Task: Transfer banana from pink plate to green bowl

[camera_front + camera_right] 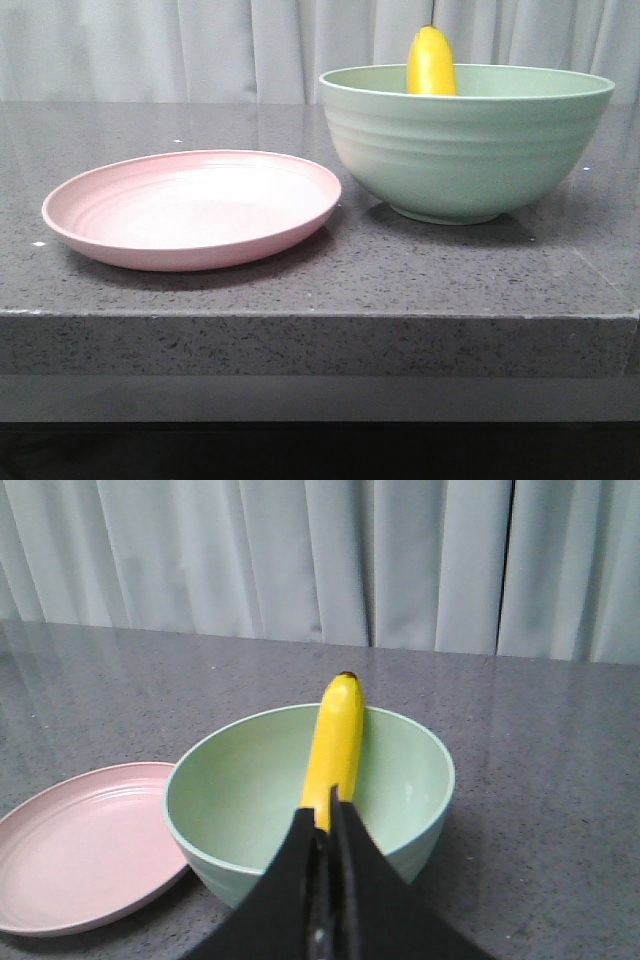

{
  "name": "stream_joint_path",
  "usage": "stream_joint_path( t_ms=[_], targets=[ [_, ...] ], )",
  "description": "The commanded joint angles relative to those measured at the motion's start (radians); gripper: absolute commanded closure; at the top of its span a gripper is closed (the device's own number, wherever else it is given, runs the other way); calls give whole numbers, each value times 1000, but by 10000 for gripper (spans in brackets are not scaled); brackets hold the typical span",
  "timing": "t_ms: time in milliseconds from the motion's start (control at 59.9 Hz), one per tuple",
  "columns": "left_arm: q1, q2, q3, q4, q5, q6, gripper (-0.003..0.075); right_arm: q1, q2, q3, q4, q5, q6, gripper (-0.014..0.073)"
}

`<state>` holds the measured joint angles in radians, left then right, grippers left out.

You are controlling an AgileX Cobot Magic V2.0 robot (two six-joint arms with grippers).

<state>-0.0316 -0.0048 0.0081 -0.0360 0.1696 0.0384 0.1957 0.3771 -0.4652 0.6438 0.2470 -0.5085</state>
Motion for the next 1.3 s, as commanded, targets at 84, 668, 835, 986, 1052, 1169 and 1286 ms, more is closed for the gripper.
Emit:
stream_joint_path(
  t_ms=[84, 668, 835, 986, 1052, 1169, 1286],
  targets=[
    [2, -19, 2, -11, -92, -3, 741, -46, -65, 55, -189, -131, 186, 681],
    [2, -19, 2, -11, -92, -3, 741, -144, -412, 492, -550, -228, 549, 681],
    [2, -19, 2, -11, -92, -3, 741, -144, -410, 492, -550, -233, 525, 681],
    [2, -19, 2, -11, -92, -3, 741, -144, -410, 492, -550, -232, 525, 681],
    [2, -19, 2, -11, -92, -3, 741, -144, -410, 492, -550, -232, 525, 681],
    [2, -19, 2, -11, -92, -3, 741, -144, -410, 492, -550, -232, 525, 681],
    [2, -19, 2, -11, -92, -3, 741, -144, -410, 492, -550, -232, 525, 681]
  ],
)
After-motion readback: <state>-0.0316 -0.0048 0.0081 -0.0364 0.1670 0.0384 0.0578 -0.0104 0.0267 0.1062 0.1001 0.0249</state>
